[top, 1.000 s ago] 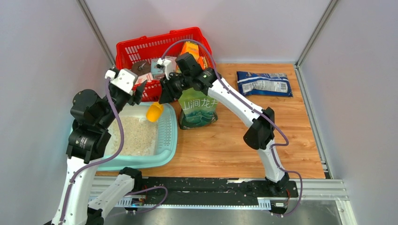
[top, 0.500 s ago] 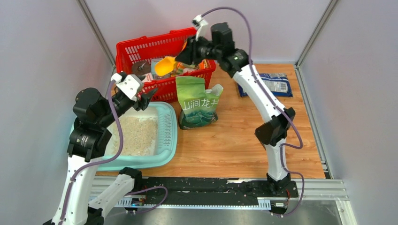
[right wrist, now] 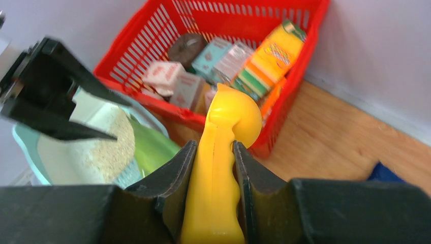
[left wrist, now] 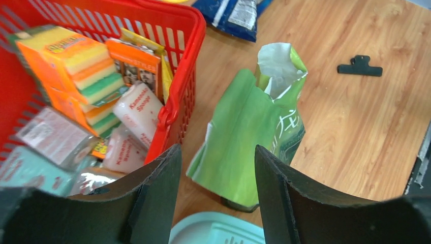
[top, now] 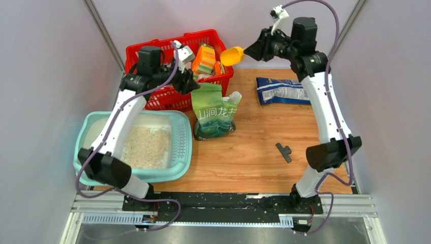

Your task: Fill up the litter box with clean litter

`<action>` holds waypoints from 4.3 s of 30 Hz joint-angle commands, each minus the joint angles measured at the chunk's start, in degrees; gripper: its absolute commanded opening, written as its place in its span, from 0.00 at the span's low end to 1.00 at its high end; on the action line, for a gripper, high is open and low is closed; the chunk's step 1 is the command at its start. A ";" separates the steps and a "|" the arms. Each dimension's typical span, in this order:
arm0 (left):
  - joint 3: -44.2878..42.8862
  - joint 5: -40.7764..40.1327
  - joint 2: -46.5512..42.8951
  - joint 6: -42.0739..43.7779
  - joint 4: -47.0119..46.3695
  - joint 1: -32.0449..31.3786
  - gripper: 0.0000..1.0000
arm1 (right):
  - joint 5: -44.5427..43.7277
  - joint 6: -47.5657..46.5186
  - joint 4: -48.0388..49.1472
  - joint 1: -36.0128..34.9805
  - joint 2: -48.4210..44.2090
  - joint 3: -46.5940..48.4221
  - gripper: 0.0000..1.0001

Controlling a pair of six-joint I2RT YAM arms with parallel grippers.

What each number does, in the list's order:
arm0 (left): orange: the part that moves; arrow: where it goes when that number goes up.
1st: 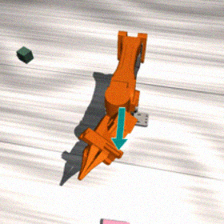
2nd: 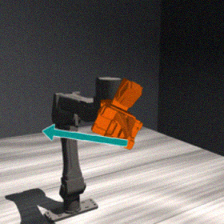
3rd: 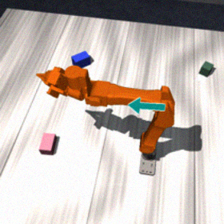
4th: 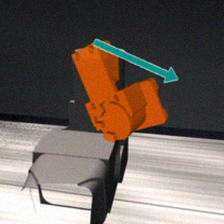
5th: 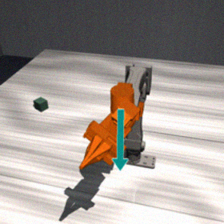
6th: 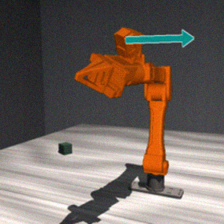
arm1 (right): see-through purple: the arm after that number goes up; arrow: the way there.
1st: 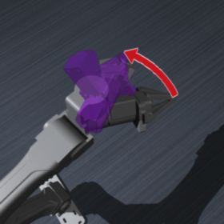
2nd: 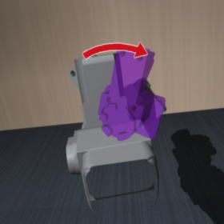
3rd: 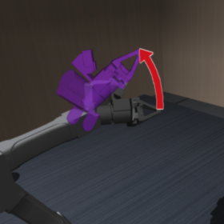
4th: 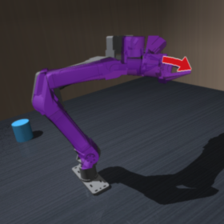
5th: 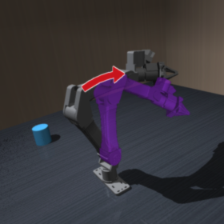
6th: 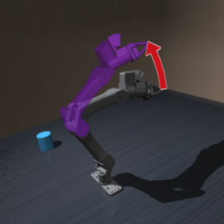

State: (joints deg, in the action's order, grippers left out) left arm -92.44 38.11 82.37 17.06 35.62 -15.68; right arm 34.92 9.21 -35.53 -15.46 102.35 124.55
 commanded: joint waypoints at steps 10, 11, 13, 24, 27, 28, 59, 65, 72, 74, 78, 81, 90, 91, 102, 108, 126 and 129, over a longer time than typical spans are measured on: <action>-12.15 7.60 14.13 10.71 18.24 -5.31 0.54 | 6.03 -16.86 -8.76 5.18 -18.15 -21.54 0.00; -11.71 6.46 14.05 11.41 18.78 -5.76 0.49 | 6.82 -17.03 -9.38 5.18 -18.15 -21.63 0.00; -10.92 5.66 13.70 12.64 19.14 -6.55 0.44 | 8.41 -18.08 -10.69 5.18 -18.06 -21.80 0.00; -3.80 6.01 7.82 9.32 14.14 -8.05 0.00 | 15.17 -35.03 -23.17 4.39 -15.07 -15.58 0.00; -2.13 6.10 6.23 7.29 10.97 -8.31 0.00 | 15.97 -38.55 -26.25 3.86 -15.59 -15.39 0.00; -1.95 6.01 5.88 6.85 10.01 -8.31 0.00 | 15.97 -39.61 -27.91 3.60 -15.77 -15.48 0.00; 4.20 3.03 -3.09 -2.47 -6.26 -12.71 0.00 | -22.09 -1.05 -20.46 -15.21 -7.61 -19.61 0.00; 4.38 2.41 -3.18 -2.21 -8.19 -12.79 0.00 | -40.78 3.45 -20.81 -16.52 -8.04 -22.42 0.00; 4.11 2.50 -2.91 -2.12 -9.95 -12.79 0.00 | -50.63 -4.19 -19.85 -20.48 -6.72 -20.22 0.00; 4.29 2.85 -2.83 -2.73 -10.65 -12.79 0.00 | -53.88 -5.08 -19.40 -21.89 -6.46 -22.50 0.00; 4.20 2.94 -2.65 -3.00 -11.53 -12.79 0.00 | -53.46 -3.77 -18.35 -22.94 -6.81 -30.14 0.00; 4.11 3.11 -2.56 -2.73 -11.88 -12.79 0.00 | -51.80 -3.15 -17.30 -23.12 -6.81 -36.30 0.00; 4.11 3.03 -1.60 -1.33 -12.15 -12.80 0.00 | -27.74 -5.43 -15.98 -21.10 -4.44 -42.64 0.00; 4.03 3.03 -1.42 -1.15 -12.24 -12.79 0.00 | -25.97 -5.52 -16.06 -20.05 -4.09 -42.55 0.00; 1.92 3.03 0.42 -0.62 -12.50 -12.79 0.00 | 4.70 -8.95 -16.68 -12.40 -1.27 -42.64 0.00; 1.21 2.94 0.51 -0.19 -11.36 -12.79 0.00 | 17.19 -5.54 -13.53 -6.78 -0.30 -41.41 0.00; -9.32 -1.72 2.09 8.69 -1.16 -13.15 0.00 | 36.01 30.23 11.53 5.08 -0.65 -39.29 0.00; -11.34 -2.42 3.32 9.22 -0.90 -13.23 0.00 | 37.50 32.26 14.08 7.28 -1.18 -40.88 0.00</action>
State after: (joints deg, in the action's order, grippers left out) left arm -94.76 33.89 87.53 22.72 43.99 -28.82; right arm 64.77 33.89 -26.81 -11.09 101.38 83.59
